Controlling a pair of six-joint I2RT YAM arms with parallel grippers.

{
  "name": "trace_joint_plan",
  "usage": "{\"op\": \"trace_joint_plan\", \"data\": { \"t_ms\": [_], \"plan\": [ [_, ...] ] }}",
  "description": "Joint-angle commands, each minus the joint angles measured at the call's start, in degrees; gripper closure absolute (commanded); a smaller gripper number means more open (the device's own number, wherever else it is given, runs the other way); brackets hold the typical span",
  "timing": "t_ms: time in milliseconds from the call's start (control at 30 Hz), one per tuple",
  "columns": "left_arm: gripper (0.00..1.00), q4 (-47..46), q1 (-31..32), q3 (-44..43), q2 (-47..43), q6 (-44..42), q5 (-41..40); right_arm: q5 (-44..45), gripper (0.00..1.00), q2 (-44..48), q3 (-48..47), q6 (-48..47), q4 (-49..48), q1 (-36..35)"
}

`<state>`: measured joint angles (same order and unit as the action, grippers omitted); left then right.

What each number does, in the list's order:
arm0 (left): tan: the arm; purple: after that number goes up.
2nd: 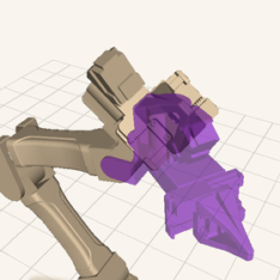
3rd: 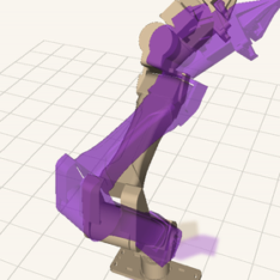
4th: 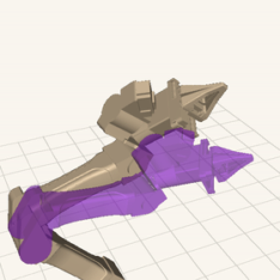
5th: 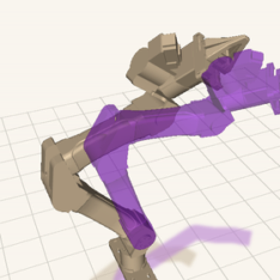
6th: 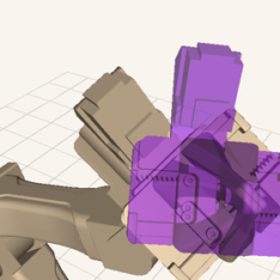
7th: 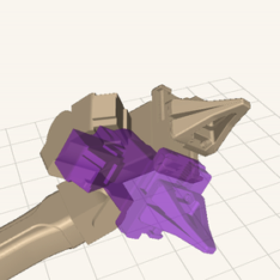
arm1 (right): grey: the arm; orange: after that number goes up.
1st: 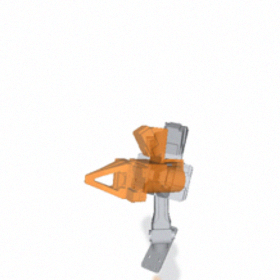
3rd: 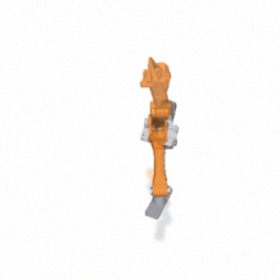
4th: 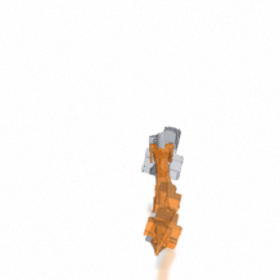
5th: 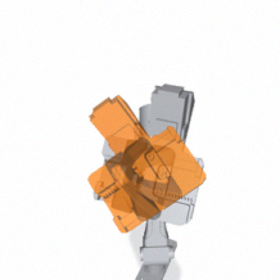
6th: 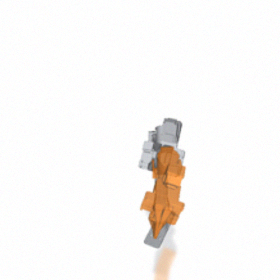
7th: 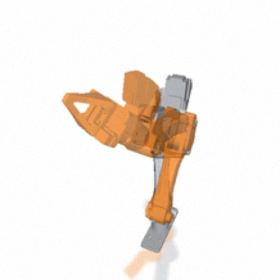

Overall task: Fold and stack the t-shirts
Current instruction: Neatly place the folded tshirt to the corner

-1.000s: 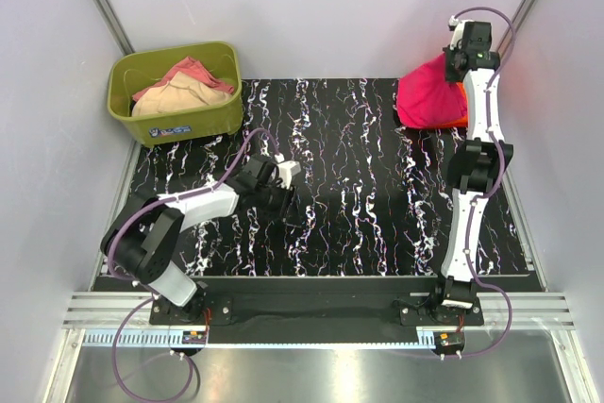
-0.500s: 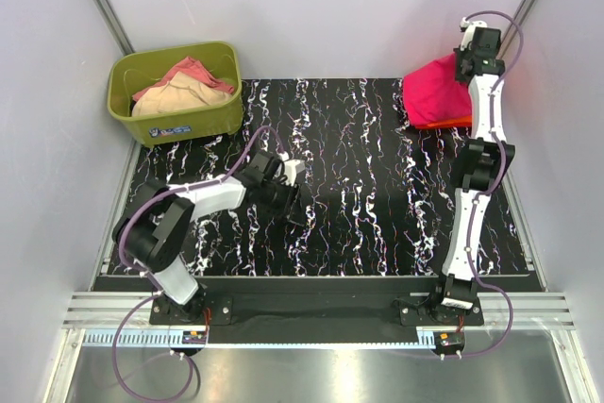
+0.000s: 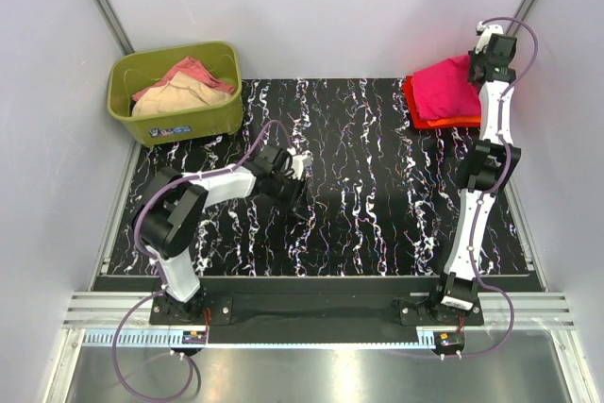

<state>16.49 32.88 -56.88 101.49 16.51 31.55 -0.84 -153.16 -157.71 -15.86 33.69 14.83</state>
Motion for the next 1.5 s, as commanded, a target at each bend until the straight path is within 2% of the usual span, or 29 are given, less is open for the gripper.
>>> {"op": "trace_joint_plan", "data": {
  "t_ms": [0, 100, 167, 267, 333, 400, 467, 567, 600, 733, 867, 1033, 1133, 1167, 1233, 1267, 1333, 1467],
  "plan": [
    [0.62, 0.9, -0.2, -3.1, 1.9, -0.8, 2.0, -1.1, 1.00, -0.8, -1.6, -1.7, -8.5, 0.7],
    [0.62, 1.5, -0.2, -3.8, 2.9, -0.7, 2.2, 0.1, 1.00, -2.3, -0.5, -1.6, -11.7, 1.5],
    [0.62, 2.0, -0.2, -4.5, 3.3, -0.8, 2.1, 2.8, 0.93, -3.4, 0.6, -2.9, -15.8, 1.5],
    [0.62, 3.3, -0.2, -4.9, 3.1, -1.0, 1.6, 2.8, 0.65, -4.4, 1.2, -3.5, -20.1, 2.2],
    [0.62, 4.2, -0.2, -4.9, 2.3, -1.0, 1.1, 4.7, 0.50, -4.9, 0.6, -3.9, -23.3, 2.2],
    [0.62, 5.2, -0.2, -4.8, 1.0, -0.7, 0.2, 6.6, 0.29, -5.0, -1.2, -3.6, -24.4, 2.3],
    [0.62, 5.7, 0.0, -4.5, 0.0, -0.2, -1.0, 8.2, 0.17, -3.6, -2.1, -2.2, -26.2, 2.4],
    [0.62, 6.0, 0.5, -3.7, -2.8, 1.6, -2.8, 7.9, 0.09, 1.4, -1.6, 1.4, -25.3, 2.0],
    [0.62, 5.8, 0.9, -3.4, -4.7, 2.7, -3.5, 8.3, 0.03, 2.9, -0.8, 3.3, -24.7, 1.5],
    [0.62, 5.8, 2.0, -2.6, -9.5, 4.2, -6.4, 8.0, 0.00, 10.8, 2.9, 10.1, -16.0, -0.8],
    [0.59, 5.4, 2.8, -0.8, -16.0, 6.8, -8.5, 6.7, 0.00, 22.3, 16.3, 17.5, -11.3, -6.5],
    [0.54, 4.3, 3.3, 6.6, -31.5, 11.6, -9.6, 3.8, 0.00, 31.6, 27.9, 24.9, -2.6, -14.5],
    [0.51, 4.1, 3.5, 13.5, -43.1, 16.3, -10.4, -1.3, 0.00, 39.1, 39.9, 34.0, -1.3, -19.6],
    [0.49, 4.1, 3.4, 17.0, -46.2, 18.4, -10.9, -3.0, 0.00, 43.0, 46.5, 38.8, -1.3, -20.4],
    [0.45, 4.1, 3.5, 21.6, -55.1, 20.3, -12.0, -7.9, 0.00, 46.9, 53.3, 44.1, -1.4, -22.6],
    [0.44, 4.2, 3.5, 22.9, -60.7, 22.7, -12.3, -10.3, 0.00, 50.6, 60.0, 48.1, -1.5, -23.3],
    [0.39, 4.2, 3.4, 26.4, -65.7, 25.3, -13.0, -13.3, 0.00, 55.8, 67.0, 51.7, -2.7, -25.1],
    [0.28, 3.6, 3.4, 31.5, -78.1, 34.4, -15.0, -20.7, 0.00, 64.6, 89.0, 62.0, -8.2, -26.6]
  ]
}}
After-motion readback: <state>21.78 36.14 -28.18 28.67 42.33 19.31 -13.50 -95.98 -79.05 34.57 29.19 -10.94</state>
